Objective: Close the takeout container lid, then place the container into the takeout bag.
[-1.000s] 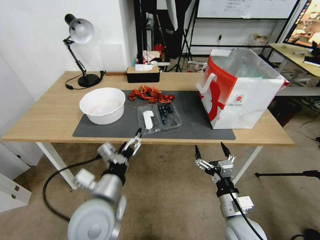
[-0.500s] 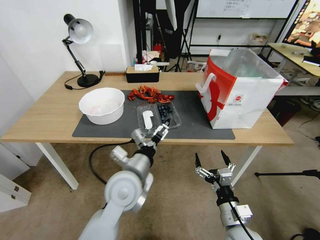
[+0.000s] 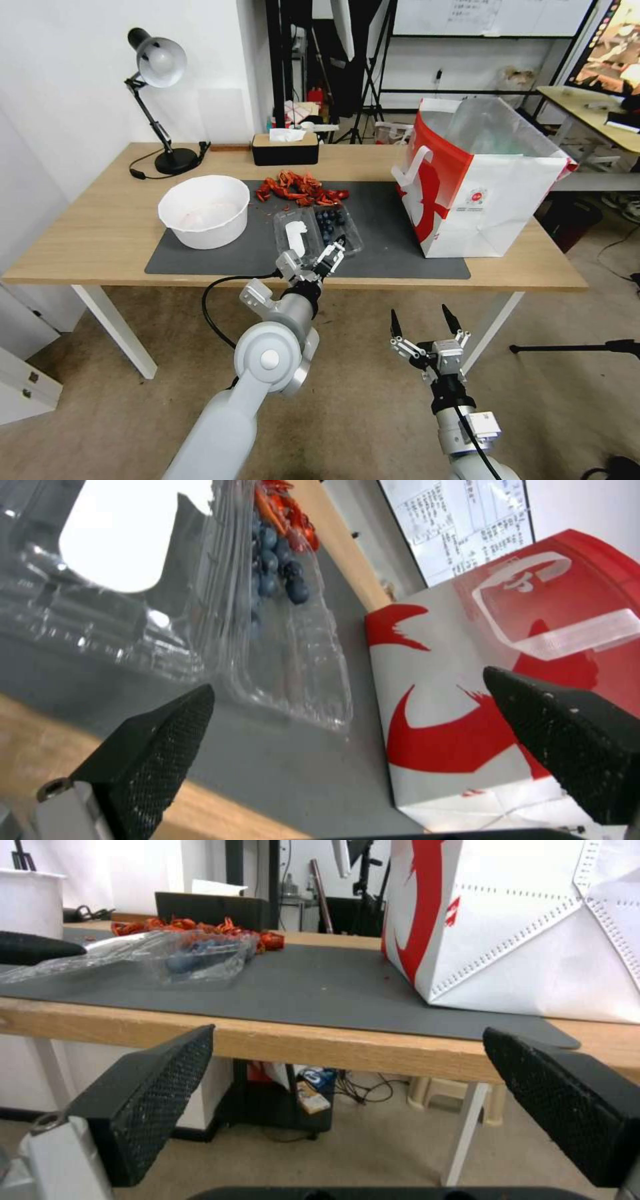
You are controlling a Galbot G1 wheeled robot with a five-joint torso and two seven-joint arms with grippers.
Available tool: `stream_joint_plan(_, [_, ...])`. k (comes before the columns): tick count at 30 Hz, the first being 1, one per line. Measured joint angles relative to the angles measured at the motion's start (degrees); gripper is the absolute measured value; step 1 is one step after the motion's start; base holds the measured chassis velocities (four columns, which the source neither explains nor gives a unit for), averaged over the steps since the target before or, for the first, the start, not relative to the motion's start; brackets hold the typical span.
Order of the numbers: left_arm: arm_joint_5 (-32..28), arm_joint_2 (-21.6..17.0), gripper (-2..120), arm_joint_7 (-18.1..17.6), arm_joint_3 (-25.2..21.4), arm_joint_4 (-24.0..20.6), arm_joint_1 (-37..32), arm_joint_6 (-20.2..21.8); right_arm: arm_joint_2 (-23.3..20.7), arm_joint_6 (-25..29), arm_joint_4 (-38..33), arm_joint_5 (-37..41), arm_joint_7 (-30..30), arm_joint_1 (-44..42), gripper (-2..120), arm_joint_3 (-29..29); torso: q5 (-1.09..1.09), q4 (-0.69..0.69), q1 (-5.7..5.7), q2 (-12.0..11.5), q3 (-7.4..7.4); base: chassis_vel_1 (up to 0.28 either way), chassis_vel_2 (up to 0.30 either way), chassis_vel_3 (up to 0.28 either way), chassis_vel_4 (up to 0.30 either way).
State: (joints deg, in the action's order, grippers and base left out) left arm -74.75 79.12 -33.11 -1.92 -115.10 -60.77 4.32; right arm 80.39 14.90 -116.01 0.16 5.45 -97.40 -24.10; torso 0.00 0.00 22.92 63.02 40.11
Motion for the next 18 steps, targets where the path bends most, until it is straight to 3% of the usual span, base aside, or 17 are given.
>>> stream_joint_plan(18, [0.2,0.6,100,-0.9,0.4,3.1,1.3,0.3,-0.4,0.1,0.9,0.2,0.2,0.8,100,0.0,0.0,0.0,0.0,0.0,-0.01,0.0,0.0,0.0,0.0])
